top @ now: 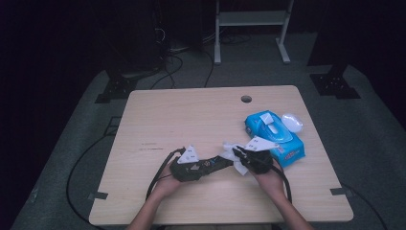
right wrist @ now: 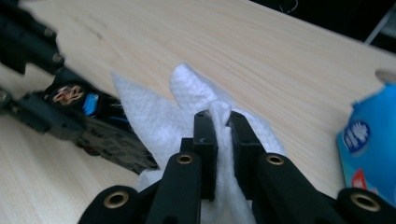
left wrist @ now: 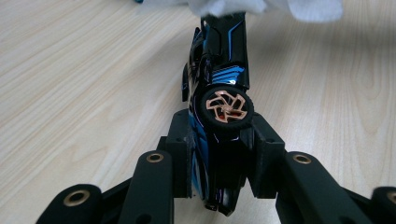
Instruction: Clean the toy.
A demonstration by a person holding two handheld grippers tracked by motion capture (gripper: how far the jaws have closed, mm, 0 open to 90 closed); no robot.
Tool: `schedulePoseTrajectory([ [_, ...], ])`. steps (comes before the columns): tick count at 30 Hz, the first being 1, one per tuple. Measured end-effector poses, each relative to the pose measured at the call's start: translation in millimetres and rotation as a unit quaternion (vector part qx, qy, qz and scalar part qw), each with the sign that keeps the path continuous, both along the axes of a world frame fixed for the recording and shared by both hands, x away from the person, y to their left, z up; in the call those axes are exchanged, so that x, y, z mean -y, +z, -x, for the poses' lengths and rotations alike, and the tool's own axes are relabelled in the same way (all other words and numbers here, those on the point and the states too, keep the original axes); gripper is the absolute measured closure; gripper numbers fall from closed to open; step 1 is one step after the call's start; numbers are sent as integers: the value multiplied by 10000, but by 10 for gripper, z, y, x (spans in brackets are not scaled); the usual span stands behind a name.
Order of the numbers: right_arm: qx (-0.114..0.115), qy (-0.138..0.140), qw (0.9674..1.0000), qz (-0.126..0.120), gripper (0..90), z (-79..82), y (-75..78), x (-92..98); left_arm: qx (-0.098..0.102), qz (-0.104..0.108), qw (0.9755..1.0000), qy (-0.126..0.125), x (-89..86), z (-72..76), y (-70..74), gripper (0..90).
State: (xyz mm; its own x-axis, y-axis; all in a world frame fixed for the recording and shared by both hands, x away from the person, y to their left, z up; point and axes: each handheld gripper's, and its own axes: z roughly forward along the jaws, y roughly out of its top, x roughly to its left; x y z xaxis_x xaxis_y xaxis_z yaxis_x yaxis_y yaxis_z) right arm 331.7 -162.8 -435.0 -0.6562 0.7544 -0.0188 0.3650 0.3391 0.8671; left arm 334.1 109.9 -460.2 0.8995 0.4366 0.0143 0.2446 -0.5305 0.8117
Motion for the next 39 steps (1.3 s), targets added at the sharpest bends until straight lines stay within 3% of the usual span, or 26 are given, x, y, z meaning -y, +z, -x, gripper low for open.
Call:
schedulePoseTrajectory([
  [2, -79, -22, 10000, -47, 830, -14, -16, 29, -7, 1, 10000, 2, 9, 0, 2, 664],
  [5, -12, 5, 10000, -29, 831, 11, -22, -23, -20, 1, 10000, 16, 8, -3, 4, 663],
  [6, 160, 147, 9997, 118, 833, 50, -10, -128, -42, 9, 10000, 51, 10, 1, 5, 663],
  [10, 167, 384, 9991, 91, 832, 73, -6, -259, -4, -48, 10000, 23, 30, 5, 12, 662],
  [13, 60, 820, 9966, -43, 833, 122, 6, -464, 0, -30, 10000, 15, 52, 10, 9, 662],
  [18, 137, 1268, 9918, 92, 832, 198, 18, -712, 6, -58, 10000, -6, 47, 10, 14, 663],
  [20, 173, 1104, 9936, 173, 832, 172, 21, -660, -6, -35, 10000, 8, 39, 16, 13, 663],
  [24, 56, 516, 9986, 74, 833, 56, 4, -342, 0, -41, 10000, -18, 30, 10, 15, 664],
  [26, -69, 342, 9994, -63, 833, 13, 8, -200, -38, -19, 10000, 5, 41, 9, 16, 664],
  [28, -114, 258, 9996, -48, 833, 10, 21, -165, -42, -12, 10000, 12, 46, 10, 15, 664],
  [33, -74, 432, 9990, -40, 832, 49, 20, -301, -30, -36, 10000, 5, 56, 7, 19, 662],
  [35, -142, 716, 9973, -105, 832, 82, 21, -435, -37, -25, 10000, 18, 59, 11, 16, 663],
  [36, -56, 932, 9956, 18, 830, 127, 30, -599, -34, -51, 10000, -3, 47, 3, 19, 663],
  [39, 109, 909, 9954, 289, 830, 147, 68, -636, -66, -58, 10000, 40, 20, 0, 25, 664],
])
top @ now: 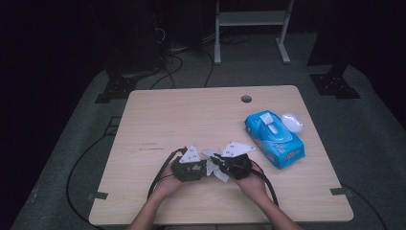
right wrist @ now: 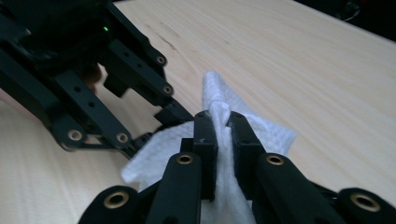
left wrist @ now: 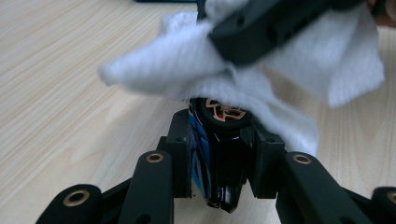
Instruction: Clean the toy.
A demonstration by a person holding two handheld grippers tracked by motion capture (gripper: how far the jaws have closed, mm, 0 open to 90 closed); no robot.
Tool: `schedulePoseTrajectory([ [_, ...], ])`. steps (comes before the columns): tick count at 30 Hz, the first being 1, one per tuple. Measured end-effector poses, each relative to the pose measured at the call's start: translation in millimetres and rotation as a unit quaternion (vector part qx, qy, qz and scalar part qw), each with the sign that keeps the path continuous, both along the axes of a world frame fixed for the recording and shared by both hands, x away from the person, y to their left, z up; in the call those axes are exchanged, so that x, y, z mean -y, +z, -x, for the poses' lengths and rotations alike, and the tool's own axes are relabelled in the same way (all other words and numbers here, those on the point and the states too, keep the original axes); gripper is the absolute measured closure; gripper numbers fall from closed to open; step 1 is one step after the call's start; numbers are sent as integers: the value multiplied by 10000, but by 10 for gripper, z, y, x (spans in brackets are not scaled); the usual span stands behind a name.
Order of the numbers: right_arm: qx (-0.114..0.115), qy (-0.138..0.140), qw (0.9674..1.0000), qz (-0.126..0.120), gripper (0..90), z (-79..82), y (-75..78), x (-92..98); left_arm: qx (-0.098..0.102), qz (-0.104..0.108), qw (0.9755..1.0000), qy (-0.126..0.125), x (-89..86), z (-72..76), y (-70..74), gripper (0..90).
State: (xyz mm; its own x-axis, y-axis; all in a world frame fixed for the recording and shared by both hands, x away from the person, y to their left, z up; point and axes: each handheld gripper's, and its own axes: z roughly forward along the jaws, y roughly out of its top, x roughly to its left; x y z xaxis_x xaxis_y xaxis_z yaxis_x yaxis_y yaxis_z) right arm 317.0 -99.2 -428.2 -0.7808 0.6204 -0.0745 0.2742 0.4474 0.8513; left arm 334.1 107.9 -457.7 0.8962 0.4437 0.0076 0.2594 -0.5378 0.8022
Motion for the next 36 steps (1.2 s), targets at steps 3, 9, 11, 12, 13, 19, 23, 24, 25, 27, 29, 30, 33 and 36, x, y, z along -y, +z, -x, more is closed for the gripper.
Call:
schedulePoseTrajectory([
  [3, 68, -411, 9991, 128, 831, -66, -20, 174, 9, -8, 10000, -13, -35, -5, 0, 665],
  [9, -107, -820, 9963, -224, 831, -155, -52, 538, -20, 5, 10000, 15, -43, -19, 0, 666],
  [11, -70, -842, 9962, -196, 831, -154, -55, 554, -11, -19, 10000, 1, -40, -18, 4, 666],
  [12, -70, -842, 9962, -196, 831, -154, -55, 554, -11, -19, 10000, 1, -40, -18, 4, 666],
  [13, -24, -843, 9963, -132, 831, -147, -55, 548, -13, -26, 10000, -10, -42, -20, 6, 666],
  [19, -65, -909, 9957, -155, 831, -159, -56, 587, -8, -51, 10000, -43, -48, -16, 10, 668],
  [23, -151, -1046, 9943, -173, 830, -188, -76, 661, -36, -42, 10000, -43, -64, -20, 12, 667],
  [24, -151, -1046, 9943, -173, 830, -188, -76, 661, -36, -42, 10000, -43, -64, -20, 12, 668],
  [25, -197, -973, 9946, -298, 830, -190, -73, 662, -34, -38, 10000, -43, -65, -20, 11, 668],
  [27, -243, -899, 9951, -333, 830, -190, -87, 638, -35, -43, 10000, -50, -68, -23, 12, 667],
  [29, -236, -874, 9953, -345, 830, -187, -115, 635, -39, -42, 10000, -43, -70, -24, 12, 668],
  [30, -277, -871, 9950, -390, 830, -194, -122, 651, -39, -42, 10000, -43, -70, -24, 12, 668],
  [33, -367, -990, 9937, -366, 830, -228, -134, 687, -48, -40, 10000, -43, -67, -22, 9, 668],
  [36, -324, -904, 9944, -438, 830, -201, -101, 649, -48, -34, 10000, -61, -64, -29, 4, 667],
])
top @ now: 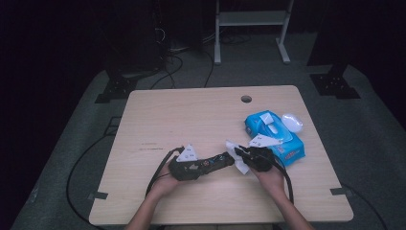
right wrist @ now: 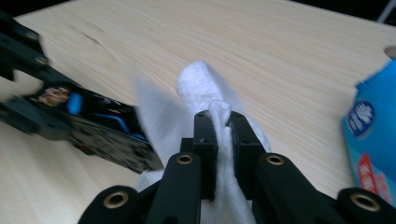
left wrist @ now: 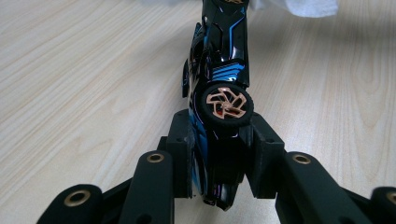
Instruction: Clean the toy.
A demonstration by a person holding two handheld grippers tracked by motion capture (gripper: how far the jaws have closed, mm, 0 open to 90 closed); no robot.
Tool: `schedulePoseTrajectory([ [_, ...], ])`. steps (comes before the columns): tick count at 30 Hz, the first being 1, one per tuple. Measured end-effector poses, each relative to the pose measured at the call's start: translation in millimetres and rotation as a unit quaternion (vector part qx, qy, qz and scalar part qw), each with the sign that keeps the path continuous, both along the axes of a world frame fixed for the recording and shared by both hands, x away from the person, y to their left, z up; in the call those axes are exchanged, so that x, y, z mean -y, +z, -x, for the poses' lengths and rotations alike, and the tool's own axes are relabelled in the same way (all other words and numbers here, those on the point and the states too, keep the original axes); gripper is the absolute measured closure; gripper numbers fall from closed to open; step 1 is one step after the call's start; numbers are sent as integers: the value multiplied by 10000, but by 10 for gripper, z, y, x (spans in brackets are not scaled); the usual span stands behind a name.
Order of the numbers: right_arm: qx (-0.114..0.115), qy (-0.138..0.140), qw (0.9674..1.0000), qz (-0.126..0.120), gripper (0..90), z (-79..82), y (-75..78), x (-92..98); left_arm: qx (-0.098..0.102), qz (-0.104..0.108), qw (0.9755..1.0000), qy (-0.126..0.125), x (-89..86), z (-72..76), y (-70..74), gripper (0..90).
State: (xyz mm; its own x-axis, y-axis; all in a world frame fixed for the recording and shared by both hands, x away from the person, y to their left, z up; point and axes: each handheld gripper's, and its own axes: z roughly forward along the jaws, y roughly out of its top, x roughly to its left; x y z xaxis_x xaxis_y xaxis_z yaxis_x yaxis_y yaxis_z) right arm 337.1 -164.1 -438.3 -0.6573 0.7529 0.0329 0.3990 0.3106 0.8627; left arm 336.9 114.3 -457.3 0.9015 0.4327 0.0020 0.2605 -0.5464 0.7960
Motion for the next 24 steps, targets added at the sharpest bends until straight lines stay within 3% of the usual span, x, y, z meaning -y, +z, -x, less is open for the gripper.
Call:
schedulePoseTrajectory([
  [5, -61, 416, 9990, -158, 830, 29, 84, -211, 5, 10, 10000, -25, 6, 7, -1, 666],
  [9, -55, 940, 9955, -122, 830, 86, 90, -600, -1, 2, 10000, -17, 13, 7, -2, 666],
  [10, -55, 940, 9955, -122, 830, 86, 90, -600, -1, 2, 10000, -17, 13, 7, -2, 666],
  [11, -216, 1309, 9907, -306, 829, 108, 81, -749, 4, -32, 10000, -78, 1, 8, 6, 666],
  [12, -229, 1439, 9888, -309, 829, 126, 80, -810, 4, -32, 10000, -78, 1, 8, 6, 667],
  [14, -107, 1449, 9894, -67, 829, 156, 84, -857, 28, -171, 9997, -162, -30, 12, 33, 669],
  [15, -107, 1449, 9894, -67, 829, 156, 84, -857, 28, -171, 9997, -162, -30, 12, 33, 669],
  [19, -8, 837, 9964, 116, 829, 77, 79, -513, -18, -171, 9997, -172, -64, 21, 37, 675],
  [23, -189, 497, 9984, -194, 827, 48, 49, -117, -98, -154, 9997, -190, -42, 13, 48, 670],
  [24, -238, 476, 9981, -298, 827, 43, 35, -50, -162, -140, 9995, -211, -24, 5, 62, 635],
])
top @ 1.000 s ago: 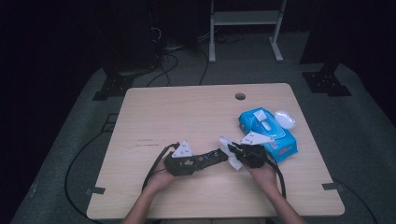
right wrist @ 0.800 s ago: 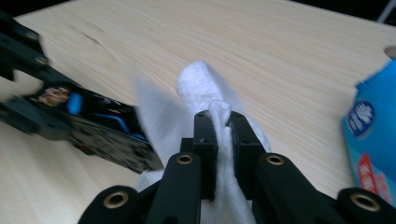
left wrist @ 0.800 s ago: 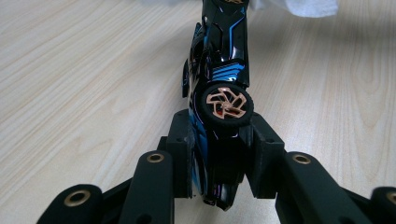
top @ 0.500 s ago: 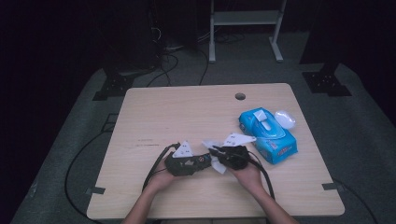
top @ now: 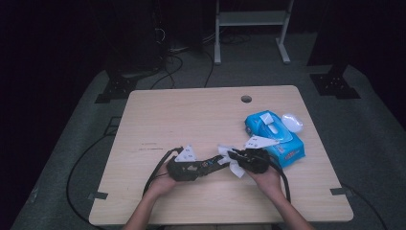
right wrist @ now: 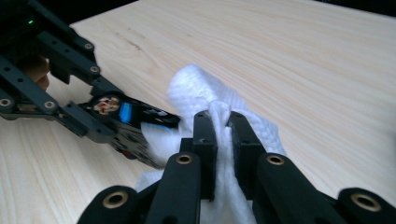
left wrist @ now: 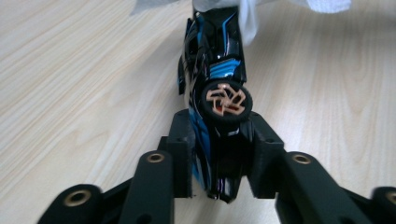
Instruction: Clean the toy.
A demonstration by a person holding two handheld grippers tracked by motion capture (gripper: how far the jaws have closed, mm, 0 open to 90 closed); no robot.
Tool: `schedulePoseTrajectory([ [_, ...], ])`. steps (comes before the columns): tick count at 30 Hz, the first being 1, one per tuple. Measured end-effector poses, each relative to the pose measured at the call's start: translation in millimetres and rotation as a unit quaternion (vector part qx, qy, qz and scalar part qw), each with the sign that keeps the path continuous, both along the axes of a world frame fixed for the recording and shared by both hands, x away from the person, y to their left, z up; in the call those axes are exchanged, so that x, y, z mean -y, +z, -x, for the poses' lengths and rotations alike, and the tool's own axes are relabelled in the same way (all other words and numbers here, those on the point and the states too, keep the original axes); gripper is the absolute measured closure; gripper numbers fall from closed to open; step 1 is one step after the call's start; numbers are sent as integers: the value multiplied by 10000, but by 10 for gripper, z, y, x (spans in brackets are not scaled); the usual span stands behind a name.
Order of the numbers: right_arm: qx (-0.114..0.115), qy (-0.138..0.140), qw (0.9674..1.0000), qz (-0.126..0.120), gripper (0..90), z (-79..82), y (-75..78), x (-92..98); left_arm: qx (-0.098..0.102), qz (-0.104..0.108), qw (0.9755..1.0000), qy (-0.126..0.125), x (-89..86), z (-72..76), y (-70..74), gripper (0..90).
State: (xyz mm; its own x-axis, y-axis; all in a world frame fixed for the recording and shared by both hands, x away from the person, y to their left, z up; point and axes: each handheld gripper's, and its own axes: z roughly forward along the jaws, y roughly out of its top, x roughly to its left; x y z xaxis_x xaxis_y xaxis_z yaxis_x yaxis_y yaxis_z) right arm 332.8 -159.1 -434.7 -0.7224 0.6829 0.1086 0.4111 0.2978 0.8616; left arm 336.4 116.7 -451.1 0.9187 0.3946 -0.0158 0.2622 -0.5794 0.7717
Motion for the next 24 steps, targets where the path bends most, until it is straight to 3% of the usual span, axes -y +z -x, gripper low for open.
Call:
schedulePoseTrajectory([
  [5, -4, 39, 10000, -53, 826, -7, -29, -17, -74, -121, 9999, -48, 102, -20, 66, 490],
  [10, 68, 45, 10000, 10, 826, -4, -7, -10, -51, -374, 9993, -21, 210, -87, 130, 446],
  [13, 1, -68, 9999, -123, 827, -37, 1, 72, -121, -505, 9986, -81, 323, -149, 197, 430],
  [15, -47, -123, 9997, -186, 827, -60, -13, 115, -161, -750, 9970, -126, 427, -200, 196, 430],
  [16, -47, -123, 9997, -186, 827, -60, -13, 115, -161, -750, 9970, -126, 427, -200, 196, 449],
  [18, -91, -202, 9995, -235, 827, -81, -30, 180, -37, -952, 9954, -75, 458, -209, 171, 542],
  [24, -123, -279, 9988, -376, 827, -98, -23, 249, -126, -797, 9966, -145, 359, -207, 195, 598],
])
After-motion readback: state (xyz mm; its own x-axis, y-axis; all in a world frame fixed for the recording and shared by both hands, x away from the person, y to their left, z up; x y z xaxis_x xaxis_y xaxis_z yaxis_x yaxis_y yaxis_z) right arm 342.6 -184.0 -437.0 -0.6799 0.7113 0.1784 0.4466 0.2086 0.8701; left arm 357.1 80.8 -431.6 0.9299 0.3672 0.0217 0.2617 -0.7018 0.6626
